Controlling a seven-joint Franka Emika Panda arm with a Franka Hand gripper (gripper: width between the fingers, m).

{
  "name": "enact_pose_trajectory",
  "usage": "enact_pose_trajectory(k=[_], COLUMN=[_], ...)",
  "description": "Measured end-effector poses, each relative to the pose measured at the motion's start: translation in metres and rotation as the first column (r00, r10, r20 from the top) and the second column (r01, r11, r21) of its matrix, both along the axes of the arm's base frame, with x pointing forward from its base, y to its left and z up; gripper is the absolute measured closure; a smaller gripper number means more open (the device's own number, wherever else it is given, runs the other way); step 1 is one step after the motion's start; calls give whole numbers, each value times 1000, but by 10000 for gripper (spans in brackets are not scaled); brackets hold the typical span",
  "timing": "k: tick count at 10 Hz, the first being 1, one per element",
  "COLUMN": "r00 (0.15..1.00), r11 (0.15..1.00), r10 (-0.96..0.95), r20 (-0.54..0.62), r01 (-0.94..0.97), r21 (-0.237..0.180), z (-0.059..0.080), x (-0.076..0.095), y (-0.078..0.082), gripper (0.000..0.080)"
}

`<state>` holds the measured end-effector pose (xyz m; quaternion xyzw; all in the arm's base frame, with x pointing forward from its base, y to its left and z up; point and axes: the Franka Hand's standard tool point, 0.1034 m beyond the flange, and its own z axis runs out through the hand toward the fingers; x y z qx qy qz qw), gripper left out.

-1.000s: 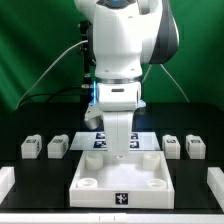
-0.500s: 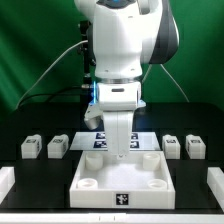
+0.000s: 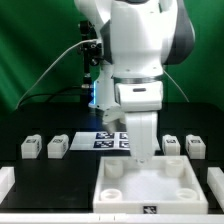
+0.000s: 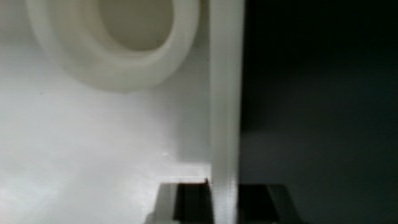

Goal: Assemble one leg

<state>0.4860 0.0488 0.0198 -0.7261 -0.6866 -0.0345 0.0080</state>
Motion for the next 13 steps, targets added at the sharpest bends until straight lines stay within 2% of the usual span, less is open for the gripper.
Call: enact_pose_trajectory(k=[2, 7, 8, 9, 10, 11, 12, 13], r00=[1000, 999, 999, 999, 999, 1000, 1000, 1000], r11=[1000, 999, 999, 1000, 1000, 1000, 1000, 1000], r10=[2, 33, 32, 31, 30, 29, 29, 28], r20=[0, 11, 10, 10, 10, 10, 10, 10], r01=[-2, -33, -32, -31, -30, -29, -29, -28], r21=[3, 1, 0, 0, 0, 0, 1, 1], z=[-3, -3, -3, -3, -3, -3, -3, -3], x=[9, 10, 9, 10, 10, 10, 10, 10], y=[5, 15, 15, 14, 14, 14, 13, 13], gripper=[745, 745, 677, 542, 542, 344, 222, 222])
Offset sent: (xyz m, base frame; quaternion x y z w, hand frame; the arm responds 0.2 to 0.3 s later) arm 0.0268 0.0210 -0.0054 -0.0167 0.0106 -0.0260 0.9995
